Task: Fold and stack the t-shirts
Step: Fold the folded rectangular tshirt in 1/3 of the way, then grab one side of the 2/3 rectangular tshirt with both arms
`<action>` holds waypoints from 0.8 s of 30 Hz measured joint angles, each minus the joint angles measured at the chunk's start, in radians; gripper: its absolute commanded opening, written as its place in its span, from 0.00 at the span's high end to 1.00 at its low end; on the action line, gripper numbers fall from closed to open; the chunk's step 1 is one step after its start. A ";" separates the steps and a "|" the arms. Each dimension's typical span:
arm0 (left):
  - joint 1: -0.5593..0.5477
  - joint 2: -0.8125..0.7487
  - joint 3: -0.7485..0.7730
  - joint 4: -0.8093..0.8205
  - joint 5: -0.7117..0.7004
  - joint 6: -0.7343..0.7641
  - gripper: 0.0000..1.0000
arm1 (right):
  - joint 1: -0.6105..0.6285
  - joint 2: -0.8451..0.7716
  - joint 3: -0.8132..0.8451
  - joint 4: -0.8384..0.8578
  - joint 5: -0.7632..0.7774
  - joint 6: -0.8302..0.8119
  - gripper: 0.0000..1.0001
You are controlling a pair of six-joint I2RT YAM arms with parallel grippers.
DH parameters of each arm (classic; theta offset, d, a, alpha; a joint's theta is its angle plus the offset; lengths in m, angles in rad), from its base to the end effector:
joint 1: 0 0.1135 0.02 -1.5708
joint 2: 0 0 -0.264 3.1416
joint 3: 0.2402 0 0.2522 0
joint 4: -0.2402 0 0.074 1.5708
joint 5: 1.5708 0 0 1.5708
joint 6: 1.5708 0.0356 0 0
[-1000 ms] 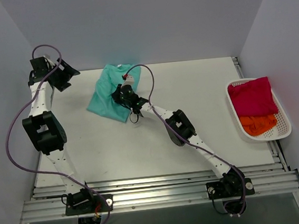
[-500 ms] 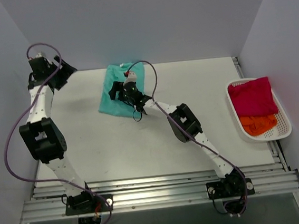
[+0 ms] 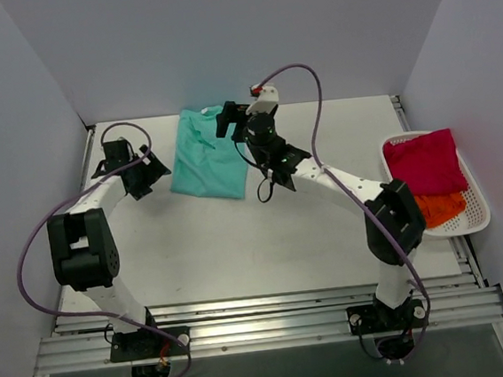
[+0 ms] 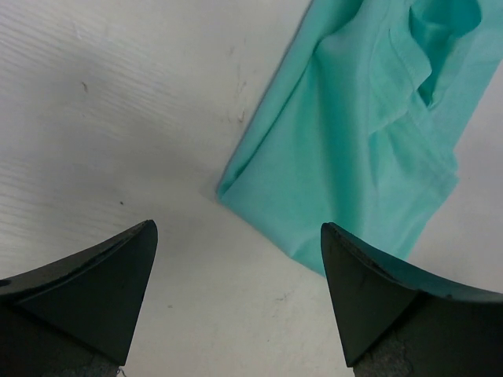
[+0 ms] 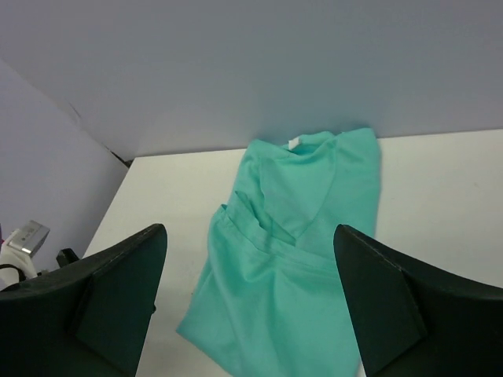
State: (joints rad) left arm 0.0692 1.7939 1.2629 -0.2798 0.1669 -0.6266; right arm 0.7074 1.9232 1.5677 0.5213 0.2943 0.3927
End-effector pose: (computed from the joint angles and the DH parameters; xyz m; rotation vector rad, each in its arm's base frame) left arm 0.3947 0.0214 0.2196 -0.7477 2.2985 -0.4597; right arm 0.3626 0.2964 0.3501 0.0232 1.4491 0.7011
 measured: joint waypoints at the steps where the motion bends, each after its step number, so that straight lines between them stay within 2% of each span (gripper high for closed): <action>1: -0.018 0.000 -0.018 0.005 -0.005 0.000 0.06 | -0.002 -0.066 -0.074 0.016 0.031 0.009 0.18; 5: -0.061 0.002 -0.065 0.034 0.002 -0.010 0.06 | -0.019 -0.206 -0.344 0.071 0.073 0.077 0.20; 10: -0.065 0.031 -0.068 0.079 -0.004 -0.023 0.06 | -0.048 -0.172 -0.591 0.101 0.071 0.161 0.23; 15: -0.102 0.070 -0.067 0.095 -0.008 -0.028 0.06 | -0.036 -0.084 -0.644 0.111 0.045 0.212 0.25; 22: -0.132 0.133 -0.032 0.110 -0.012 -0.043 0.06 | -0.003 -0.041 -0.644 0.185 0.008 0.251 0.26; 24: -0.135 0.146 -0.021 0.114 -0.014 -0.043 0.00 | 0.002 -0.020 -0.643 0.197 -0.002 0.259 0.26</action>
State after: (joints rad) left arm -0.0658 1.9404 1.2419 -0.1658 0.1532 -0.6701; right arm 0.7090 1.9030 0.9245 0.7185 0.2928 0.6518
